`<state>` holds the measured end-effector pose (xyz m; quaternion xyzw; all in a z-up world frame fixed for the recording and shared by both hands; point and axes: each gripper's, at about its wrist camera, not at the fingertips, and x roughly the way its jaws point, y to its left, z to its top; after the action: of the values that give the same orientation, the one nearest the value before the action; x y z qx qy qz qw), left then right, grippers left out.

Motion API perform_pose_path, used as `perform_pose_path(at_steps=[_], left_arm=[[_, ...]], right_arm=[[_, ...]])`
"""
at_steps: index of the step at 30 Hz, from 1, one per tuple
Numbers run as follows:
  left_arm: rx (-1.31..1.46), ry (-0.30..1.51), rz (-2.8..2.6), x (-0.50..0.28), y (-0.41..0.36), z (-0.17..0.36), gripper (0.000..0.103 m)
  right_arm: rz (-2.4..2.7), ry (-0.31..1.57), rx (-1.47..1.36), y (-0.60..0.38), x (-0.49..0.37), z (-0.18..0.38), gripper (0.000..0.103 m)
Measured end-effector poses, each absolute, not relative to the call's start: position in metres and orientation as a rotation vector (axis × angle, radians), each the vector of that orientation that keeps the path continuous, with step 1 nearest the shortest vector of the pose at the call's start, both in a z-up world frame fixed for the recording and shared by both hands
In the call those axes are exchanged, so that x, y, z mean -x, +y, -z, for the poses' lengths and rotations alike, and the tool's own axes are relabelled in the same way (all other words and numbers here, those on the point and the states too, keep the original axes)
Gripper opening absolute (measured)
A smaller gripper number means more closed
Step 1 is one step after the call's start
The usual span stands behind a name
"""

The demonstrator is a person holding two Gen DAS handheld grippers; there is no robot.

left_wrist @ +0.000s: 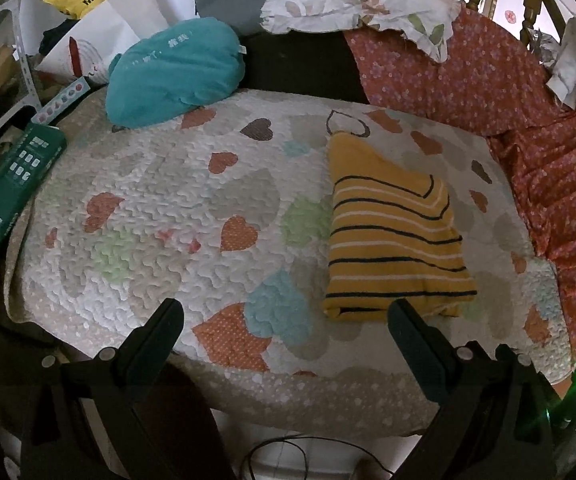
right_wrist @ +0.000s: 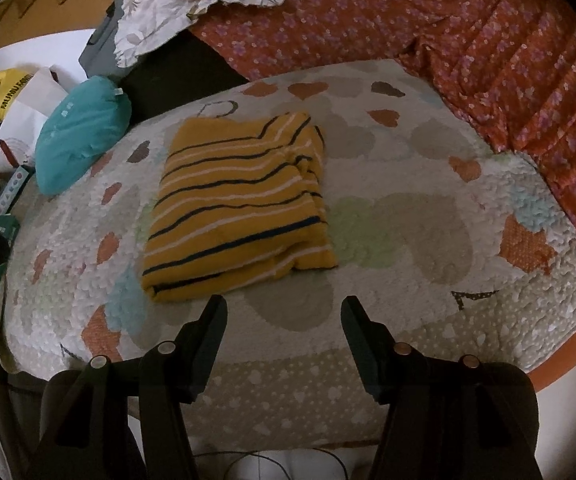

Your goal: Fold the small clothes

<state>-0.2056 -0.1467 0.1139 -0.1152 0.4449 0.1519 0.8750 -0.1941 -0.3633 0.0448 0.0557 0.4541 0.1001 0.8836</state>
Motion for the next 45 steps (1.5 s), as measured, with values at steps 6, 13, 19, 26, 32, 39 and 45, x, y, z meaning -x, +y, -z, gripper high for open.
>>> perform_pose_path(at_steps=[6,13,19,26,32,39,45], left_arm=[[0.233,0.918,-0.327,0.218,-0.143,-0.118,0.102],[0.317,0.981,-0.253,0.186,-0.119,-0.096,0.102],[0.404,1.051,-0.178,0.113,-0.081,-0.055,0.102],[0.641,1.145,-0.019,0.034,-0.067,-0.004,0.102],[0.735,1.248,0.062,-0.017,-0.085,0.042,0.102],[0.7,1.309,0.094,-0.029,-0.117,0.046,0.063],[0.659,1.267,0.121,-0.013,-0.112,0.007,0.043]], right_arm=[[-0.223,0.931,-0.116,-0.363,0.199,-0.049,0.065],[-0.26,0.943,-0.138,-0.371,0.169,-0.051,0.066],[-0.302,1.011,-0.306,-0.392,0.078,-0.037,0.078],[-0.28,1.1,-0.421,-0.398,-0.017,0.014,0.078],[-0.307,1.204,-0.642,-0.399,-0.063,0.061,0.081],[-0.426,1.239,-0.788,-0.379,-0.069,0.061,0.038],[-0.516,1.196,-0.839,-0.378,-0.056,0.028,0.031]])
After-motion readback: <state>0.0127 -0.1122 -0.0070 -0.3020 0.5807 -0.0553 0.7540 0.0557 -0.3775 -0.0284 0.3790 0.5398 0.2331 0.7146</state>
